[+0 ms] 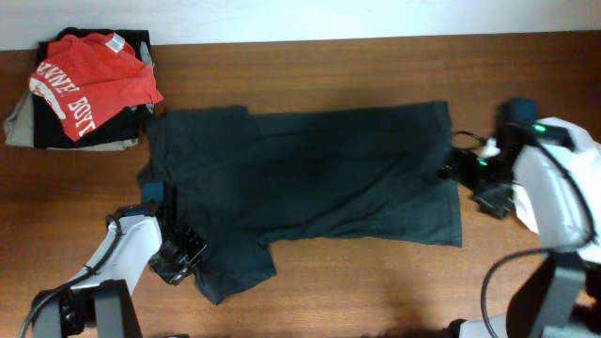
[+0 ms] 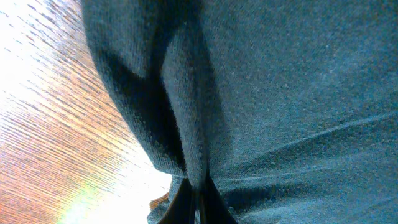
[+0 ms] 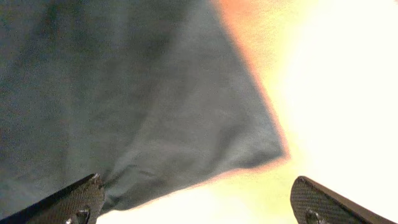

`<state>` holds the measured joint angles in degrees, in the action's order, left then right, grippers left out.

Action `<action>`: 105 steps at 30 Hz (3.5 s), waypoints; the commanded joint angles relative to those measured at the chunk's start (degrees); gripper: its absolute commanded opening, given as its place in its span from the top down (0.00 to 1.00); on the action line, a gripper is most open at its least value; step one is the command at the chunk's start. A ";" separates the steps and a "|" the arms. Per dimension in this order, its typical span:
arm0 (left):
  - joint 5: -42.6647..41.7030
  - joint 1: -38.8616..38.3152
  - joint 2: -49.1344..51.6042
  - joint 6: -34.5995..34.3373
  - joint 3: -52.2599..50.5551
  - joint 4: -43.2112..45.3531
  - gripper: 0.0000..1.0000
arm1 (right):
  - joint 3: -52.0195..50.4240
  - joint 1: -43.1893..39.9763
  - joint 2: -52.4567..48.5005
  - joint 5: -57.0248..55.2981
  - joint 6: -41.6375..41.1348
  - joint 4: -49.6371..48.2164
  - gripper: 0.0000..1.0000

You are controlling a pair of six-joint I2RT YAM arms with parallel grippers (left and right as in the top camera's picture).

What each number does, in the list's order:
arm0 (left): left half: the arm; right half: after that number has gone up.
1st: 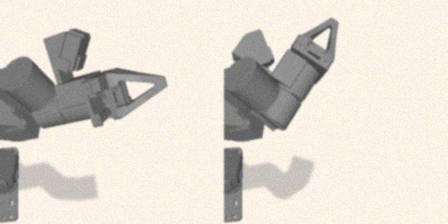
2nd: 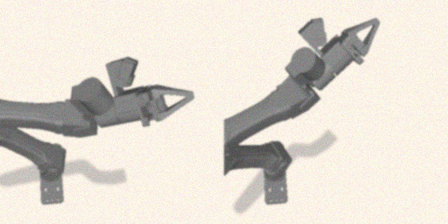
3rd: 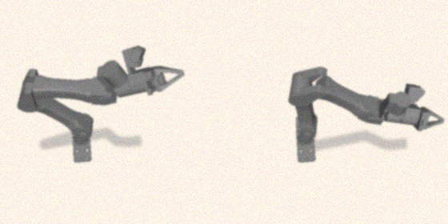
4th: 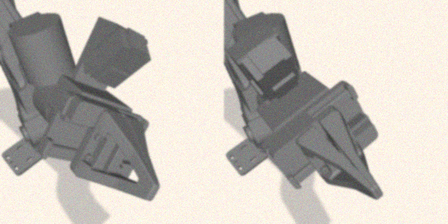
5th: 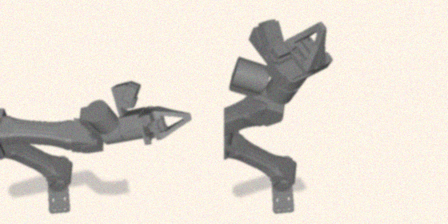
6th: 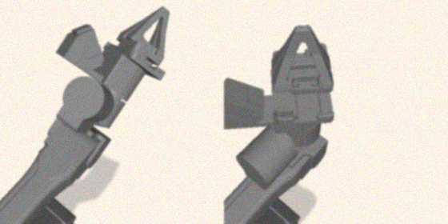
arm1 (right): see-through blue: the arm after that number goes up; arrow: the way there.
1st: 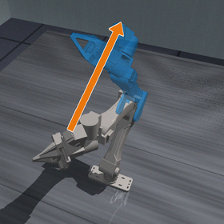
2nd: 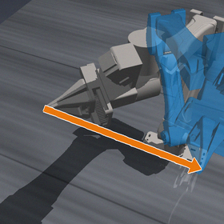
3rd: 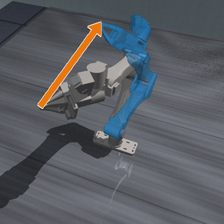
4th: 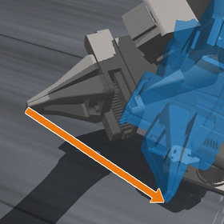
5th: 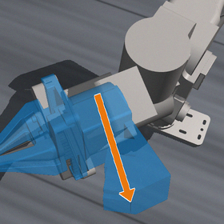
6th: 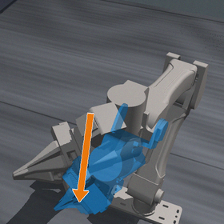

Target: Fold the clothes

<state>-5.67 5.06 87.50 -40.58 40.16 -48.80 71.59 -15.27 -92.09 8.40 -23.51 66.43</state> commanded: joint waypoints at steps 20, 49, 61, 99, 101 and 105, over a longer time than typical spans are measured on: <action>-3.58 0.02 -0.26 -0.07 -0.44 2.23 0.99 | -24.87 -3.50 1.75 0.24 -7.04 -21.46 0.96; 14.21 0.04 15.80 1.60 5.16 67.89 0.92 | -15.69 4.17 -10.16 -1.33 -13.44 -67.82 0.93; 7.80 -0.02 2.80 14.56 16.96 39.67 0.22 | 2.14 2.05 -9.77 0.44 -5.31 -36.52 0.01; 13.86 -2.67 14.25 14.53 17.42 35.23 0.01 | 2.62 3.19 -29.27 16.46 18.18 -49.66 0.31; 13.88 -2.67 14.27 14.56 17.42 35.21 0.01 | 2.62 4.24 -29.27 12.76 15.87 -49.05 0.55; 13.86 -2.67 14.27 14.56 17.42 35.04 0.01 | 8.00 4.26 -28.74 2.08 12.41 -39.43 0.96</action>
<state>7.57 2.04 102.96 -26.37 57.04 -13.50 75.59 -11.33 -119.35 18.98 -8.86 21.43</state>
